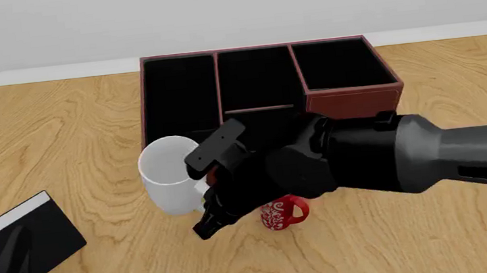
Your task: Pick up the white mug and place it to the right of the caddy.
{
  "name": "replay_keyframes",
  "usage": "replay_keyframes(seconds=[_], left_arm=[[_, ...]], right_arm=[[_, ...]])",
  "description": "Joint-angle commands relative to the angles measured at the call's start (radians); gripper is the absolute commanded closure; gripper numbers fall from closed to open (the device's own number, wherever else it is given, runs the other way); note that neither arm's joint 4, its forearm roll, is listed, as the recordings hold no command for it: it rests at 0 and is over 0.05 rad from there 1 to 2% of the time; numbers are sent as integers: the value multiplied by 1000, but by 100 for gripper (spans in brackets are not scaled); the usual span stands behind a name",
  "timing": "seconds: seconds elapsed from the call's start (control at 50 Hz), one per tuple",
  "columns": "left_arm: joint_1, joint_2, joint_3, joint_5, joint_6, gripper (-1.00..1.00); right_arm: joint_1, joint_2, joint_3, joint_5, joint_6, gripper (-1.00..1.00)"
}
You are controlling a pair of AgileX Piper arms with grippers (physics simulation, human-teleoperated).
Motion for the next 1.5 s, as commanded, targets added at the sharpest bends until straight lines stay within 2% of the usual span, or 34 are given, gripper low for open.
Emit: replay_keyframes(seconds=[0.02, 0.4, 0.94, 1.5], left_arm=[[0, 0, 0, 0, 0, -100], [0, 0, 0, 0, 0, -100], [0, 0, 0, 0, 0, -100], [0, 0, 0, 0, 0, -100]], right_arm=[[-14, -96, 8, 7, -40, 100], [-56, -279, 48, -10, -84, 100], [-119, -471, 133, 7, -112, 100], [-199, -660, 266, 30, -70, 100]])
